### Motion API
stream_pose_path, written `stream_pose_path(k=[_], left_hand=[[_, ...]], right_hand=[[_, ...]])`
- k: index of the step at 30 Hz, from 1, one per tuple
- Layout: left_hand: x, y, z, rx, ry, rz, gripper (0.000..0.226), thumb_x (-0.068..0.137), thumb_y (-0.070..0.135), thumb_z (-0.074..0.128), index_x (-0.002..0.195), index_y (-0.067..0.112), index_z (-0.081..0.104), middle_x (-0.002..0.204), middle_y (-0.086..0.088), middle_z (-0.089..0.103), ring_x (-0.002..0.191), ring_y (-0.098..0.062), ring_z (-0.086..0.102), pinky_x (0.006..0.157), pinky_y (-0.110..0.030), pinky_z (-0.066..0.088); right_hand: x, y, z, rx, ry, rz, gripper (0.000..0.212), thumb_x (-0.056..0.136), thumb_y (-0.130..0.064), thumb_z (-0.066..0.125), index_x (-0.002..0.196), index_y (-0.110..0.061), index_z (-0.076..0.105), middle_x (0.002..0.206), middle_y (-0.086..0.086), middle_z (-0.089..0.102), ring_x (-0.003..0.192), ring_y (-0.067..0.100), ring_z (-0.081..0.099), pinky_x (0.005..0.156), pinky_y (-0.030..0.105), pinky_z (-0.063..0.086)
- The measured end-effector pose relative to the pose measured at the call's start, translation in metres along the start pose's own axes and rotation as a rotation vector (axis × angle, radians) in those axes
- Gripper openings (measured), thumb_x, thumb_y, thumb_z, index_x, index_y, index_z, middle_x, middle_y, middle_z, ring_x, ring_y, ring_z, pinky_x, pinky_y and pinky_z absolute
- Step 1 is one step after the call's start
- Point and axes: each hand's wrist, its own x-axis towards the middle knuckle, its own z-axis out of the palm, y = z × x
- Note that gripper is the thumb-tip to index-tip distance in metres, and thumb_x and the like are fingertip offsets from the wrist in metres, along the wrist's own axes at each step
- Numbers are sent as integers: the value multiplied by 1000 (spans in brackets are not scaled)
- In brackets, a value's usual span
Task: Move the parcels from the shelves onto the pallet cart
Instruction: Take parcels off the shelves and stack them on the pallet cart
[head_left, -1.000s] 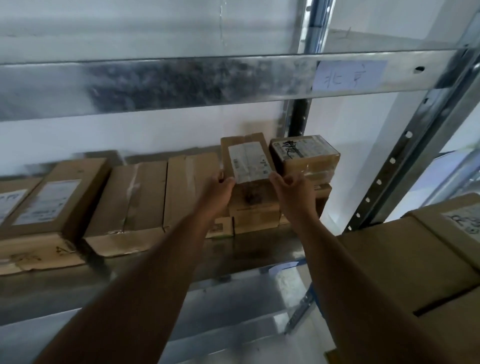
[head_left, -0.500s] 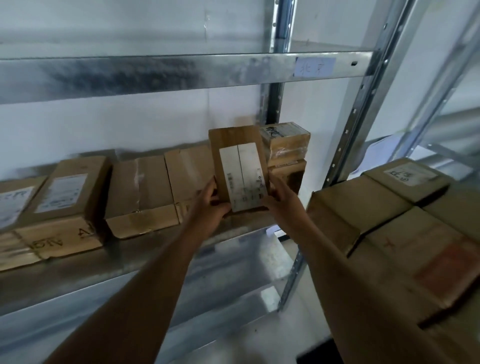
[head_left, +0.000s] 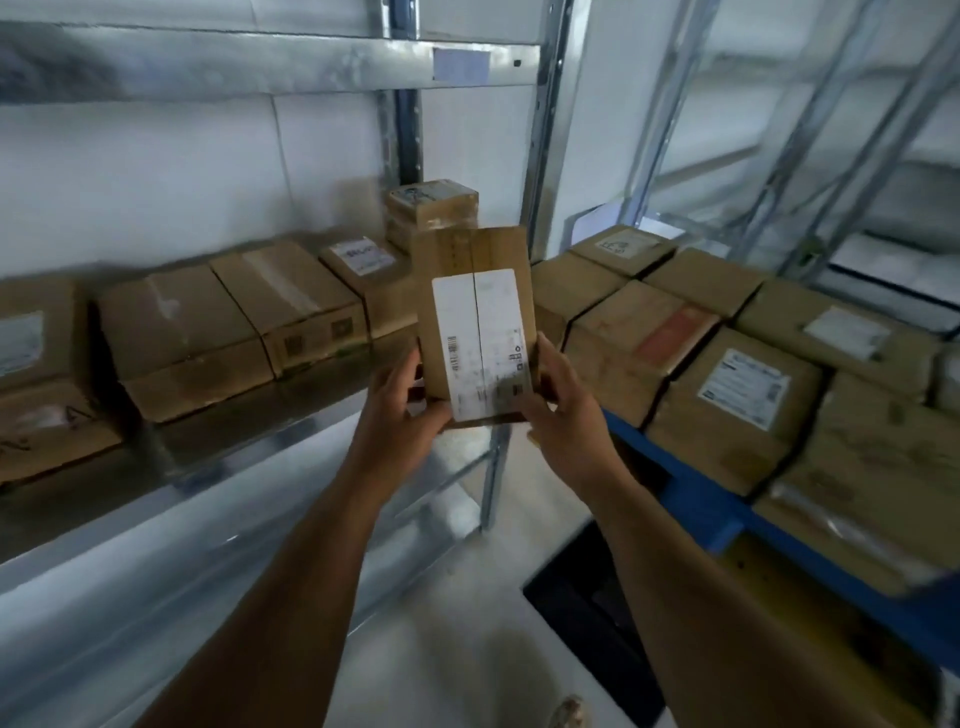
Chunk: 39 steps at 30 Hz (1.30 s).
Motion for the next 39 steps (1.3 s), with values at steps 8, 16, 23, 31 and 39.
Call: stream_pose_path(k=[8,16,23,31,39], left_hand=[[-18,54,59,-26,-159,108,64,89,31,60,141,46,26,136,8,45,114,-7,52,70,-12,50],[-45,144,166,-114,-416,192,56,87,26,60,126,58,36,113,34,53,97,15,52,63,-7,45],[-73,206,271,-105,-636,238,52,87,29,57,132,47,38,104,27,60,96,10,55,72,-14,47],[-89,218,354,13,-757,100,70,87,40,56,146,39,18,102,33,46,90,10,47,72,-17,36],[-73,206,377,136,-782,77,70,88,44,52,147,38,15,97,27,46,90,-1,55,68,-22,42]], right_hand=[[-71,-23,-70,-116,248,-12,70,94,-18,52,121,-75,22,103,-45,51,100,-15,55,67,4,47],[-150,-30,-186,-237,572,-21,53,89,-25,51,126,-58,33,119,-16,58,109,5,58,87,36,55],[-222,-9,-285,-332,779,109,56,91,-31,51,144,-30,35,126,-6,59,99,1,61,76,27,56],[-261,26,-347,-336,794,275,52,94,-29,51,143,-31,35,117,-6,63,89,5,65,59,23,56],[-250,43,-362,-447,717,383,45,96,-30,44,141,-29,37,113,-3,63,81,6,61,55,22,52]])
